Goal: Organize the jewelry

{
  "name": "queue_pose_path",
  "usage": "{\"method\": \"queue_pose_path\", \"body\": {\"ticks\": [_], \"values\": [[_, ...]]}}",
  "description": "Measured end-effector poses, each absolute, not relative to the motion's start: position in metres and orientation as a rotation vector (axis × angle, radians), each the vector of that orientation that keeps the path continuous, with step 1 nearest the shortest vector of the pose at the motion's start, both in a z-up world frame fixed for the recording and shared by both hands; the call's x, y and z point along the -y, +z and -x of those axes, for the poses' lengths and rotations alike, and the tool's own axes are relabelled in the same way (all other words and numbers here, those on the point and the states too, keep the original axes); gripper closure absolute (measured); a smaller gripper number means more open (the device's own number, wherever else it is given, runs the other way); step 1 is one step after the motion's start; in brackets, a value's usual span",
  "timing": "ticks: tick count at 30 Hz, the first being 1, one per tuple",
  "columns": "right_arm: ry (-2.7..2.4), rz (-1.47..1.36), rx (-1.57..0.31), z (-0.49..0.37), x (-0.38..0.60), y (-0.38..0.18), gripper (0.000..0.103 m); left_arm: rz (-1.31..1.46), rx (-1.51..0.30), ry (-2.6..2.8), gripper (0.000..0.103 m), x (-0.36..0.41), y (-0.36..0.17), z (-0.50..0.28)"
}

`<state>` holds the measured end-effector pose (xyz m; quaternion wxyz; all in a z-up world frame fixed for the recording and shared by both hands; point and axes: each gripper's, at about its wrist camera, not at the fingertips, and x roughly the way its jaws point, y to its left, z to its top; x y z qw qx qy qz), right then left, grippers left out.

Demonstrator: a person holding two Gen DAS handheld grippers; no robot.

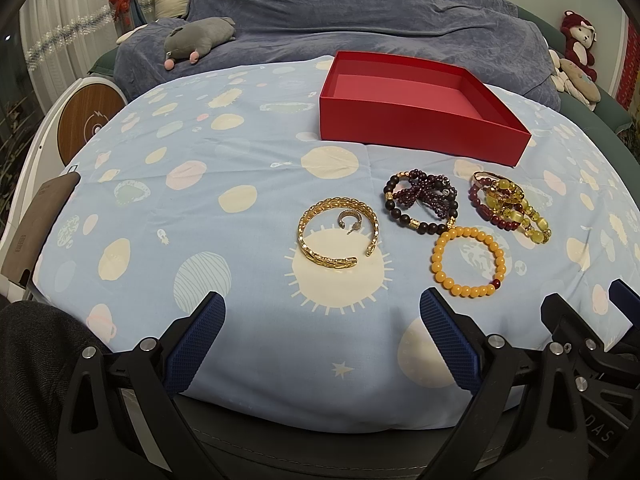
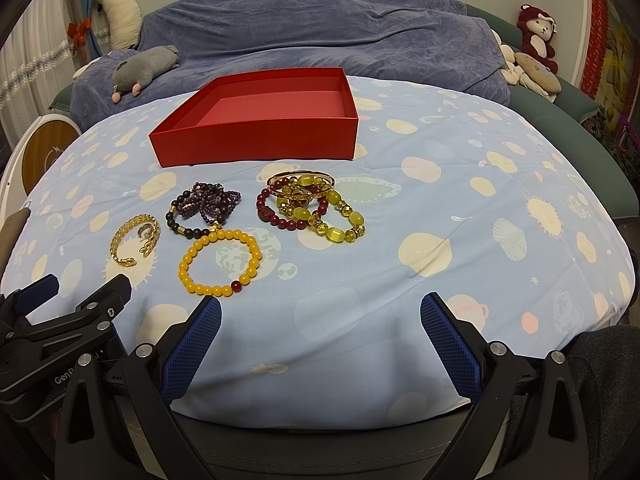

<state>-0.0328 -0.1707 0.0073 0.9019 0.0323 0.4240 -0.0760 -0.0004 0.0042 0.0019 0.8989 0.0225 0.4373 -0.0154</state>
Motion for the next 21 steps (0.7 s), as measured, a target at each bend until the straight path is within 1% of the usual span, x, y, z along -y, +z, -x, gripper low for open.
{"method": "queue_pose_path", "body": {"ticks": [21], "values": [[-0.154, -0.068, -0.875, 0.0327, 0.1700, 0.0079, 0.007, -0.039, -0.903, -0.037, 0.009, -0.0059, 0.0036, 0.0004]]}}
